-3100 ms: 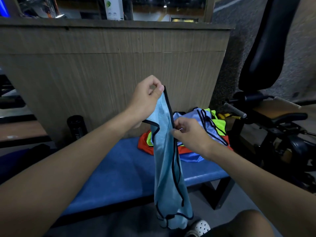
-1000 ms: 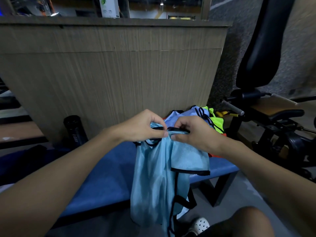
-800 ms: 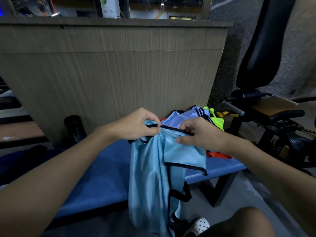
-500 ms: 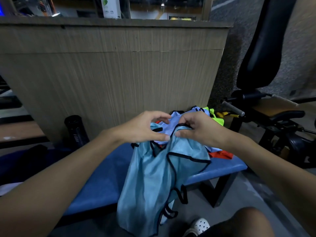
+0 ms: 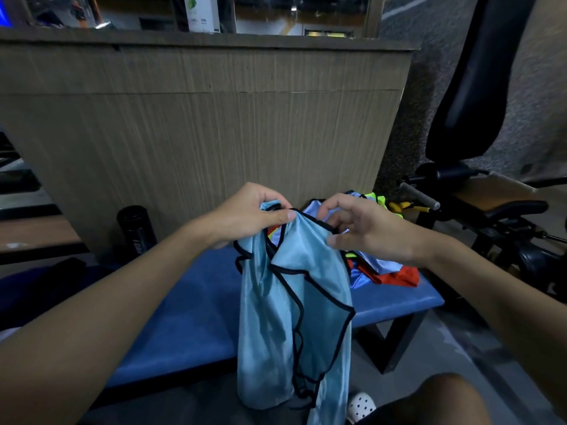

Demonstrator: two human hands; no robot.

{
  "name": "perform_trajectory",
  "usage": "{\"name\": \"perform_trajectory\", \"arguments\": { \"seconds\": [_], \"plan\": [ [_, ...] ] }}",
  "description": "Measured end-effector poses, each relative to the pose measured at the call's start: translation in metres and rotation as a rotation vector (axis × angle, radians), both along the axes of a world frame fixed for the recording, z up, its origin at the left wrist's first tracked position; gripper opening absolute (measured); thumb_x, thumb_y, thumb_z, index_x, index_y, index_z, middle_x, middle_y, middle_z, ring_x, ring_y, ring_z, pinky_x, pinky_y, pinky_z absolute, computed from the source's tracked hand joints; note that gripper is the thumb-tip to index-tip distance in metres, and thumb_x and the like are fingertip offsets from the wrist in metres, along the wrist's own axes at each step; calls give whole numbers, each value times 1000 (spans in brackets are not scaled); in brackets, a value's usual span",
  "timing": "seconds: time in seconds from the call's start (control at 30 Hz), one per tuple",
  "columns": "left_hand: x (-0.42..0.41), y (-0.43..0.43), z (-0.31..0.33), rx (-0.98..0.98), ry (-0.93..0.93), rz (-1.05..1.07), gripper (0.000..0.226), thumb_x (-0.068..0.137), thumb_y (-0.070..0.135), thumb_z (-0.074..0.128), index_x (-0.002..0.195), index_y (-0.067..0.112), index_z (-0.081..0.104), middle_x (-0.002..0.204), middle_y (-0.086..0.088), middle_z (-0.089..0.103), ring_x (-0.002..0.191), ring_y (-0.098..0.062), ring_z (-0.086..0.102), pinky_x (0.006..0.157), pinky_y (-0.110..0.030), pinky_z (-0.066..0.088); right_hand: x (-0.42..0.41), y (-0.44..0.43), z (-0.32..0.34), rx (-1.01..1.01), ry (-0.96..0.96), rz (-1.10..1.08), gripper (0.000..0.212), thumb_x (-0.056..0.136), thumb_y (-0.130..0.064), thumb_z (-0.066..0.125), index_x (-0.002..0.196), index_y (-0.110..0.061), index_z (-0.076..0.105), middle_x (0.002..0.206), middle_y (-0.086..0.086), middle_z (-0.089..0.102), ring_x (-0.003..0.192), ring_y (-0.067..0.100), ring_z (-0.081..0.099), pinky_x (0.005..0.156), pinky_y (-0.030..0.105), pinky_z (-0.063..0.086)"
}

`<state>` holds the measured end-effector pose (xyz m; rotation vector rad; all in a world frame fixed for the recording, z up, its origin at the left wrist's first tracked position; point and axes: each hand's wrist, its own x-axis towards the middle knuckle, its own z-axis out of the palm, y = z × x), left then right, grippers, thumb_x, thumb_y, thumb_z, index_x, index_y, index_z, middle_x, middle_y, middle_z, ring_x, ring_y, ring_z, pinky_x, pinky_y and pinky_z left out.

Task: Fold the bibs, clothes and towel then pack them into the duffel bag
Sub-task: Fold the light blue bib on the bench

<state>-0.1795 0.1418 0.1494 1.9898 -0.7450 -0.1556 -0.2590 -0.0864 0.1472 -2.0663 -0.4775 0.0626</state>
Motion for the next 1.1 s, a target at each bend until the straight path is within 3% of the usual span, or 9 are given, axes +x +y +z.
{"name": "perform_trajectory", "arguments": {
  "seconds": [0.13, 0.23, 0.33, 0.43, 0.6, 0.67, 0.77, 0.9, 1.1],
  "plan": [
    [2, 0, 0, -6, 28, 34, 10, 90, 21, 72, 93, 12, 77, 95, -5, 76, 92, -16, 70, 82, -22, 55, 4, 4, -1, -118, -72, -47, 33, 86, 5, 66, 100, -25, 67, 85, 2, 64, 76, 17, 54, 75, 44, 49],
    [0, -4, -1, -68, 13, 72, 9, 89, 20, 73, 95, 14, 76, 97, 1, 75, 97, -13, 68, 93, -24, 52, 7, 9, -1, -62, -88, -124, 36, 85, 3, 69, 98, -31, 67, 86, -3, 70, 81, 9, 63, 80, 33, 53],
    [-2, -7, -1, -101, -30, 103, 18, 88, 28, 74, 100, 15, 72, 102, 6, 69, 100, -5, 62, 99, -25, 46, 6, 15, 3, -122, -230, -206, 27, 84, -5, 74, 78, -31, 68, 73, -13, 66, 68, -1, 59, 70, 20, 48],
    [-2, -12, 2, -150, -46, 153, 24, 88, 34, 73, 100, 14, 66, 103, 7, 65, 101, -6, 59, 97, -26, 44, 4, 21, 7, -175, -375, -222, 22, 85, -12, 74, 75, -30, 66, 91, -7, 60, 78, -1, 56, 74, 16, 42],
    [-9, -23, 8, -212, -1, 201, 39, 88, 43, 69, 105, 11, 53, 90, 3, 52, 78, -5, 46, 67, -16, 38, 1, 34, 8, -77, -367, -222, 21, 90, -14, 68, 75, -29, 63, 118, -1, 54, 94, -1, 58, 90, 16, 43],
    [-12, -27, 12, -222, 42, 196, 42, 92, 47, 62, 112, 12, 49, 97, 6, 52, 88, -4, 49, 72, -15, 40, 2, 38, 6, 34, -354, -228, 19, 89, -14, 69, 77, -28, 67, 125, 1, 56, 105, 7, 61, 97, 23, 46],
    [-17, -30, 21, -308, 195, 162, 44, 101, 50, 45, 121, 11, 42, 110, -1, 53, 107, -13, 54, 91, -29, 50, 4, 46, 4, 180, -333, -246, 14, 87, -8, 70, 79, -21, 71, 126, 5, 59, 106, 20, 64, 98, 29, 50],
    [-18, -30, 25, -345, 297, 93, 37, 103, 49, 39, 119, 15, 36, 116, -6, 47, 112, -17, 53, 100, -36, 50, 7, 49, 3, 231, -357, -245, 10, 88, -4, 69, 81, -11, 71, 116, 1, 67, 97, 27, 66, 92, 35, 52],
    [-18, -26, 23, -309, 324, 55, 26, 103, 42, 44, 106, 18, 35, 103, -8, 39, 95, -21, 41, 84, -37, 44, 10, 48, 4, 237, -365, -307, 12, 88, -6, 69, 80, -15, 69, 87, -1, 64, 79, 10, 60, 79, 29, 52]
  ]
}}
